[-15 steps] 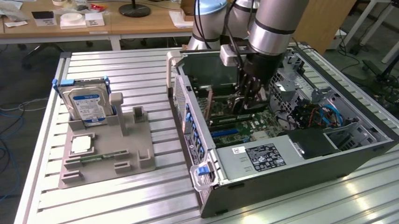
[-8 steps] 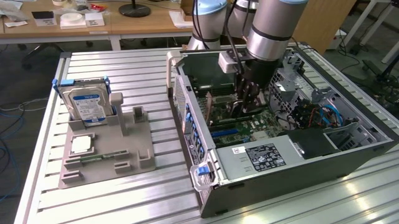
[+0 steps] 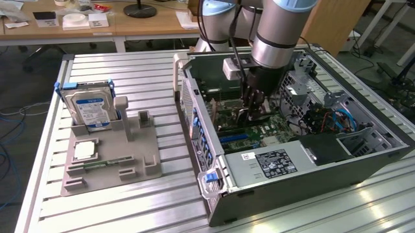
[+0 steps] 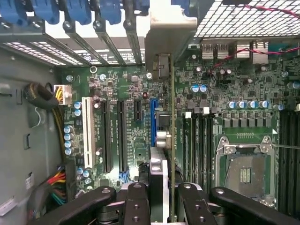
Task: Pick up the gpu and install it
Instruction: 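Insert the gpu into the slot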
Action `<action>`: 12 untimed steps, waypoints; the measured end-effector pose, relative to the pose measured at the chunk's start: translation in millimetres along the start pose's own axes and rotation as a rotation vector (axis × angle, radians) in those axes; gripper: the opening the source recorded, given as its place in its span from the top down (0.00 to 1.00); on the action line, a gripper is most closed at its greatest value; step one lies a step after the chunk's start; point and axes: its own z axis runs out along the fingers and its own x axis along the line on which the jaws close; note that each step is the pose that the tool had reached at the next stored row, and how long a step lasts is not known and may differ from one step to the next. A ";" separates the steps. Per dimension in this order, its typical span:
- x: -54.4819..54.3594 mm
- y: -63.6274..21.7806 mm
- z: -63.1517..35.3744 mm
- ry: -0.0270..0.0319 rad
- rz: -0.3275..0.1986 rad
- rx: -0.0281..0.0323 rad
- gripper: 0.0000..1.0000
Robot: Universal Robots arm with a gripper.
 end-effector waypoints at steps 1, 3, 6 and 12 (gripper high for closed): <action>0.0 0.9 1.1 0.0001 0.000 0.0000 0.72; 0.8 1.2 3.0 0.0002 0.000 -0.0001 0.72; 1.9 1.3 6.2 0.0002 0.000 -0.0008 0.72; 3.6 3.7 12.1 0.0013 0.000 -0.0025 0.72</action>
